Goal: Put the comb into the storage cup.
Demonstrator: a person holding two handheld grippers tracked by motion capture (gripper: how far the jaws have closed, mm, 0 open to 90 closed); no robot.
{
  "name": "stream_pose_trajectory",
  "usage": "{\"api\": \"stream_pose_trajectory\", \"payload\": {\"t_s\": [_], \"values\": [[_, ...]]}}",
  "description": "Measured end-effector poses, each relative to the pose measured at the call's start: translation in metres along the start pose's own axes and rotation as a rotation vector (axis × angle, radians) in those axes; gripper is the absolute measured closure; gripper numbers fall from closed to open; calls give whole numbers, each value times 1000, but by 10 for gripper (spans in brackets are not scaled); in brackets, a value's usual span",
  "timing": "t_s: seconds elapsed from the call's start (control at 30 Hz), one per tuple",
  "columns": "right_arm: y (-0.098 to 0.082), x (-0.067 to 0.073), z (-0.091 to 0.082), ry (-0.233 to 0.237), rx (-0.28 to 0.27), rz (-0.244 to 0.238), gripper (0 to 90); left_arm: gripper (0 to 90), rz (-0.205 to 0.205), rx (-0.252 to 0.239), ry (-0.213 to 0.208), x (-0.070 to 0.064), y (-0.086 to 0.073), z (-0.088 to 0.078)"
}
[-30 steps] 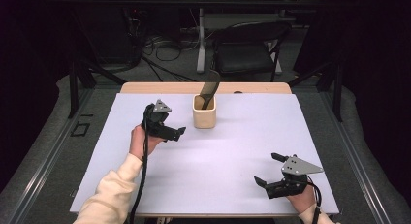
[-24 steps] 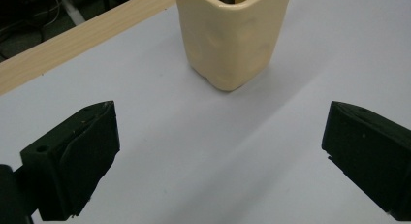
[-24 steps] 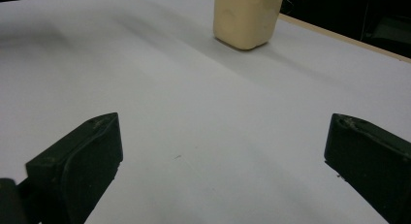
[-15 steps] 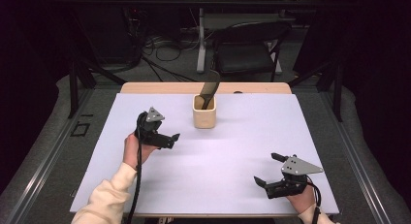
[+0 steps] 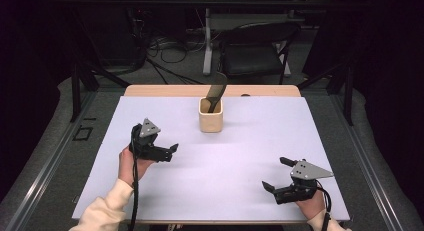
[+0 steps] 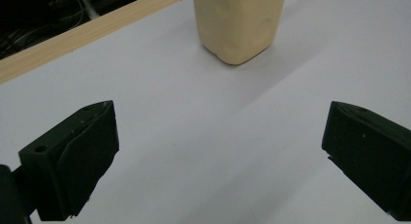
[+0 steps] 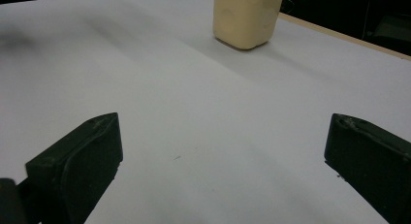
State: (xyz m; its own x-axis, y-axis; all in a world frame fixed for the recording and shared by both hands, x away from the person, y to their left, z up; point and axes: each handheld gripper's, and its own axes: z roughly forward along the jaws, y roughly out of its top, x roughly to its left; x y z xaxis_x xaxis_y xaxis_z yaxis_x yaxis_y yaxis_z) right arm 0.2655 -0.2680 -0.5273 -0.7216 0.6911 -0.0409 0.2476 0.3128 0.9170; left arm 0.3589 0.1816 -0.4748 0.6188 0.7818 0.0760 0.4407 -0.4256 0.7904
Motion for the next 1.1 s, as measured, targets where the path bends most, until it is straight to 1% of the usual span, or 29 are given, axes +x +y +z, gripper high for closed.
{"api": "stream_pose_trajectory", "payload": {"t_s": [0.03, 0.07, 0.1, 0.2, 0.23, 0.27, 0.3, 0.33, 0.37, 0.43, 0.57, 0.73, 0.9, 1.03, 1.1], "values": [[0, 0, 0, 0, -1, -1, 0, 0, -10, 2, 4, 1, -6, -3], [0, 0, 0, 1, -3, -1, 0, 0, -10, 2, 4, 1, -6, -3], [0, 0, 0, 0, -1, 0, 0, 0, -16, 13, 1, 1, -12, -5], [0, 1, 0, 5, 4, -4, 0, 0, -23, 13, 4, -2, -20, -7], [0, 1, 0, 5, 4, -4, 0, 0, -23, 13, 4, -2, -20, -7], [0, 1, 1, 5, 4, -5, 0, 0, -22, 15, 6, -4, -25, -9], [0, 0, 1, 5, 4, -4, 0, 0, -22, 15, 6, -4, -25, -9], [0, 0, 1, 4, 5, -1, 0, 0, -22, 16, 7, -6, -29, -11], [0, 0, 1, 5, 10, 0, 0, 0, -22, 16, 7, -6, -29, -11], [0, 0, 1, 4, 7, 1, 0, 0, -23, 10, 11, -9, -35, -12], [-1, 0, 1, 6, 9, -1, 0, 0, -30, 7, 11, -12, -40, -14], [-1, 0, 0, 4, 9, 3, 0, 0, -27, 6, 12, -18, -47, -17], [-1, 0, 1, 7, 10, 0, 0, 0, -26, -11, 10, -24, -54, -22], [-1, 0, 1, 7, 11, 1, 0, 0, -21, -12, 7, -26, -58, -24], [-1, 0, 1, 5, 10, 2, 0, 0, -25, -10, 5, -28, -61, -25]]}}
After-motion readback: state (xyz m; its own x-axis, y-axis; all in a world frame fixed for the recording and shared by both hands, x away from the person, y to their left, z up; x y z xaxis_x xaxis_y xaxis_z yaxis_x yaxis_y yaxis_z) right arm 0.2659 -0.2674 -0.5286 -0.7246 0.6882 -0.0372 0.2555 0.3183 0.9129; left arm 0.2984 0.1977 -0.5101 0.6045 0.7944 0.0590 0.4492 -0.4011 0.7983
